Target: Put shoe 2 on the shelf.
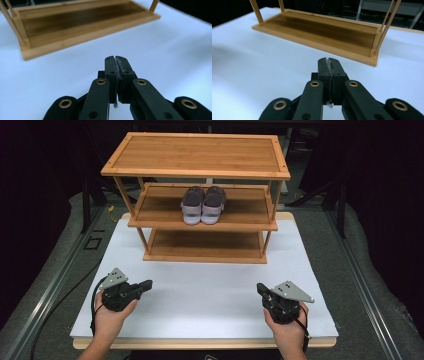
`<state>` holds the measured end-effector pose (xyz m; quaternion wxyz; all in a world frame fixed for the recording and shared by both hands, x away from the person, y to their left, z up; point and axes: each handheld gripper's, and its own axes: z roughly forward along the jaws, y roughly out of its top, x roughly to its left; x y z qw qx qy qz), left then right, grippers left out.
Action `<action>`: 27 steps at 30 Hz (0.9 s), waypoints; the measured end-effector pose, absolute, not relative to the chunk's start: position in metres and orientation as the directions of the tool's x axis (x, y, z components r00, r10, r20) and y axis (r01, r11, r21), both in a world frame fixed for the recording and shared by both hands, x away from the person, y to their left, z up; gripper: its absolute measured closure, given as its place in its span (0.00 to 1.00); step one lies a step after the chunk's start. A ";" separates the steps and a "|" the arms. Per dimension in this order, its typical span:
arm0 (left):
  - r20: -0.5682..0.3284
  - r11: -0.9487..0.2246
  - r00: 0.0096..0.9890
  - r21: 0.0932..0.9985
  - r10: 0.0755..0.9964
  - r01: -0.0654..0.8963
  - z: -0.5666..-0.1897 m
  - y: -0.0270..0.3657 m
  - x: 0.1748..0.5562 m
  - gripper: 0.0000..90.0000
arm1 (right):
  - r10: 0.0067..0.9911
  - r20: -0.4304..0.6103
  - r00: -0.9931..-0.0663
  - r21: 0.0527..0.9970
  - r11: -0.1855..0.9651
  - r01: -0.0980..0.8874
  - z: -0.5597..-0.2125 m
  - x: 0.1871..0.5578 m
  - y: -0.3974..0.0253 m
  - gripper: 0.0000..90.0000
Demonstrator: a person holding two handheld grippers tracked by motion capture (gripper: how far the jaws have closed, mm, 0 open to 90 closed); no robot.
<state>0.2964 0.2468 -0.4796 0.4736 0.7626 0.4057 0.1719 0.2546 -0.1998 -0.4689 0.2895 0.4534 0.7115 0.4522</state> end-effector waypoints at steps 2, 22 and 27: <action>-0.111 -0.243 0.611 0.851 0.784 0.466 -0.490 0.248 0.298 0.97 | 0.909 -0.026 -0.417 0.896 0.206 0.394 -0.477 0.256 -0.200 0.98; -0.096 -0.303 0.608 0.799 0.788 0.520 -0.535 0.240 0.317 0.67 | 0.875 0.026 -0.484 0.820 0.258 0.511 -0.528 0.282 -0.194 0.74; -0.084 -0.327 0.619 0.789 0.781 0.520 -0.538 0.235 0.318 0.58 | 0.869 0.004 -0.495 0.807 0.289 0.515 -0.532 0.285 -0.191 0.69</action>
